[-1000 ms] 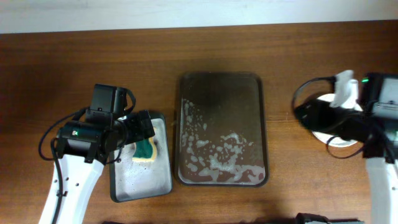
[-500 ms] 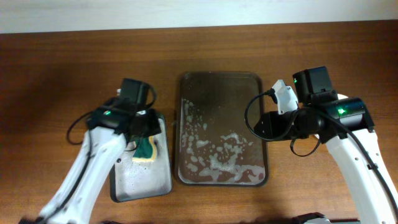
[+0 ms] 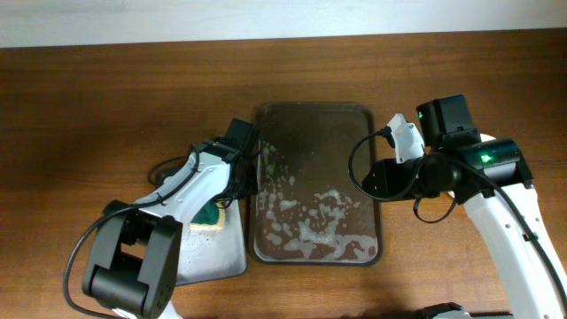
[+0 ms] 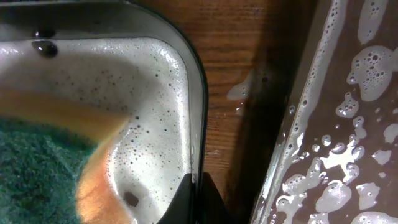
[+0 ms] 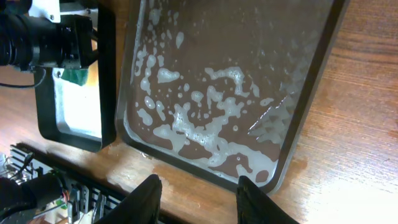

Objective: Clean dirty plates on tray and stack at the side

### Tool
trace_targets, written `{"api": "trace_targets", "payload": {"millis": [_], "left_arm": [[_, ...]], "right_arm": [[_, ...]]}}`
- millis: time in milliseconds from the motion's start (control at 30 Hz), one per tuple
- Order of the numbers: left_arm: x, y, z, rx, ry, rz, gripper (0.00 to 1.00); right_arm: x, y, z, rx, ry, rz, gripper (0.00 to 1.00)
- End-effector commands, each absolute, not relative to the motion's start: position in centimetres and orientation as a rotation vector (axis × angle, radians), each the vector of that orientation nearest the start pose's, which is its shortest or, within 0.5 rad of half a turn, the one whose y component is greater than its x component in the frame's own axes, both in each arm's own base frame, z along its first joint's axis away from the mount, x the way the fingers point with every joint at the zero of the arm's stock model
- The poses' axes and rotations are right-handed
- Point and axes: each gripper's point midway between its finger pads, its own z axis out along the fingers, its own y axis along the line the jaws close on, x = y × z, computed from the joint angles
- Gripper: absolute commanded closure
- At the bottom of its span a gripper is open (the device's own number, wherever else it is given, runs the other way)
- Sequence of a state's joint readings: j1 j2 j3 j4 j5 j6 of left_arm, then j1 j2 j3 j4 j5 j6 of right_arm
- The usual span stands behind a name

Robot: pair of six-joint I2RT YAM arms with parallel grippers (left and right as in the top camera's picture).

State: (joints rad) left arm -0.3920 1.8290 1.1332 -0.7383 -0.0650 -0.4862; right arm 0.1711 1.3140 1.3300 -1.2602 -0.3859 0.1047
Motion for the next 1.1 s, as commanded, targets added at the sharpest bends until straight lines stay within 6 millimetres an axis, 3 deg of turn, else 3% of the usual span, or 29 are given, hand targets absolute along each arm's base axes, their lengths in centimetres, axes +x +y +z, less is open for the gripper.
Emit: {"api": "trace_targets", "payload": {"millis": [0, 67, 233, 400, 700, 833, 933, 1000, 1067], "left_arm": [[33.2, -11.4, 0.4, -0.021, 2.972, 0.099, 1.0], [34.0, -10.5, 0.6, 0.031, 2.927, 0.188, 1.0], [37.1, -11.3, 1.4, 0.22, 2.794, 0.179, 1.0], [39.4, -12.0, 2.3, 0.156, 2.695, 0.137, 1.0], [40.1, -12.5, 2.6, 0.054, 2.669, 0.08, 1.0], [40.0, -13.9, 3.2, 0.079, 2.683, -0.026, 0.61], [40.0, -14.7, 6.9, 0.087, 2.655, -0.095, 0.4], [39.4, -14.4, 10.0, 0.085, 2.63, -0.106, 0.34], [37.5, -13.6, 14.5, 0.082, 2.597, -0.123, 0.32]], "right_arm": [[25.6, 11.1, 21.0, -0.197, 2.81, 0.6, 0.59], [25.6, 11.1, 21.0, -0.197, 2.81, 0.601, 0.59], [25.6, 11.1, 21.0, -0.197, 2.81, 0.6, 0.59], [25.7, 10.7, 20.9, -0.19, 2.815, 0.563, 0.59], [25.7, 10.6, 20.9, -0.19, 2.815, 0.558, 0.59], [25.7, 10.6, 20.9, -0.19, 2.815, 0.558, 0.52], [25.8, 10.6, 21.3, -0.196, 2.791, 0.558, 0.46], [26.1, 10.7, 23.5, -0.212, 2.701, 0.557, 0.41], [26.0, 10.7, 27.8, -0.239, 2.529, 0.556, 0.35]]}}
